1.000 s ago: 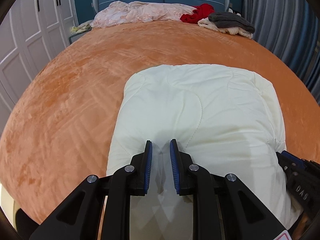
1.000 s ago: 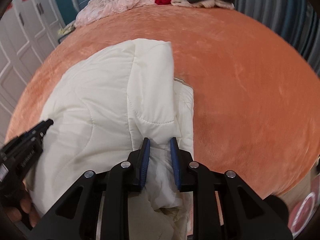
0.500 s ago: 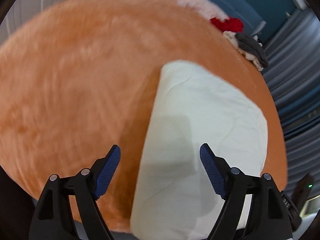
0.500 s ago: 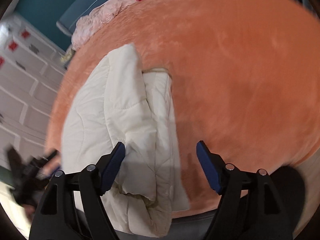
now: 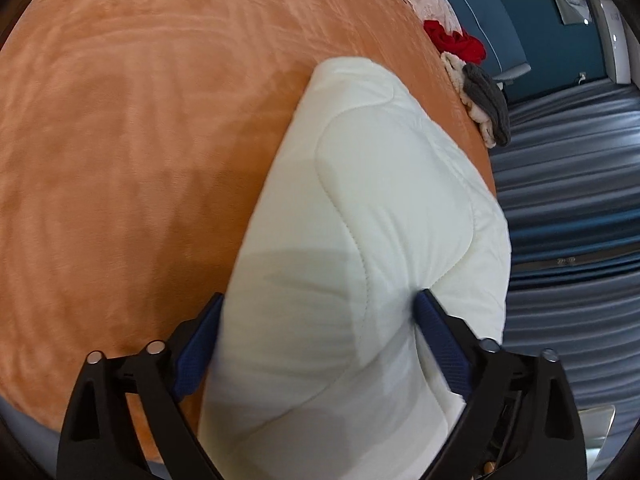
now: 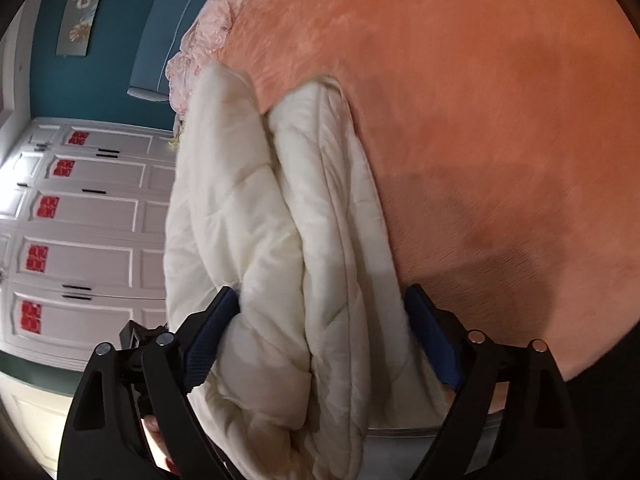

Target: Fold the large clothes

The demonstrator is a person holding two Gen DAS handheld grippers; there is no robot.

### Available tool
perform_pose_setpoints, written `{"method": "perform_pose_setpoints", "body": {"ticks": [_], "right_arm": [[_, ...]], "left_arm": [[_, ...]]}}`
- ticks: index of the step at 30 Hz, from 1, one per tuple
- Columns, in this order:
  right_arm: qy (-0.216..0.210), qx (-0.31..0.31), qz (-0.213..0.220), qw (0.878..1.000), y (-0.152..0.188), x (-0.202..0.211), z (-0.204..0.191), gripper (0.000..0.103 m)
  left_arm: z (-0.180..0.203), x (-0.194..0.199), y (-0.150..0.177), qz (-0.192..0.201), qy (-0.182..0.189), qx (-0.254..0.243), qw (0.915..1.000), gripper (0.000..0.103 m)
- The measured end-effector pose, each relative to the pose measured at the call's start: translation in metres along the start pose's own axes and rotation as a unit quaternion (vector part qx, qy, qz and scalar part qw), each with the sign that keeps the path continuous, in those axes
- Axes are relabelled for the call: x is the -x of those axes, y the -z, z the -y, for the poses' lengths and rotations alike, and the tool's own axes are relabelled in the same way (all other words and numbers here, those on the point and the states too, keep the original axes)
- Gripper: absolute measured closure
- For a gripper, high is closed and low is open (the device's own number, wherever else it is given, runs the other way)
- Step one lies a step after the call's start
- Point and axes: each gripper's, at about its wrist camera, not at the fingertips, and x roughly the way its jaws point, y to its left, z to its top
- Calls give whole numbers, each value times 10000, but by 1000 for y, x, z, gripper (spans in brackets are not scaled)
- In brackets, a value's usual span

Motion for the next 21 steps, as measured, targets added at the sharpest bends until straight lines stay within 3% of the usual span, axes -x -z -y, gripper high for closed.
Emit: {"method": "perform_pose_setpoints", "body": {"ticks": [5, 8, 9, 12, 16, 21], "right_arm": [[38, 62, 33, 10000, -1, -14, -7, 18], [242, 299, 88, 9992, 0, -12, -16, 36], [282, 387, 109, 9988, 0, -10, -19, 47], [414, 699, 194, 9965, 2, 0, -32, 67], [552, 1168, 375, 9909, 10, 19, -58, 72], [530, 1627, 773, 9822, 18, 53, -95, 73]], "left_arm": [[6, -9, -2, -54, -76, -47, 9999, 5], [17, -7, -1, -32, -143, -277, 9995, 7], [23, -5, 1, 1, -188, -429, 9989, 11], [43, 4, 9, 180, -383, -967, 9944, 23], [69, 26, 18, 398, -534, -1561, 9855, 36], [94, 63, 28, 744, -344, -2019, 9760, 40]]}}
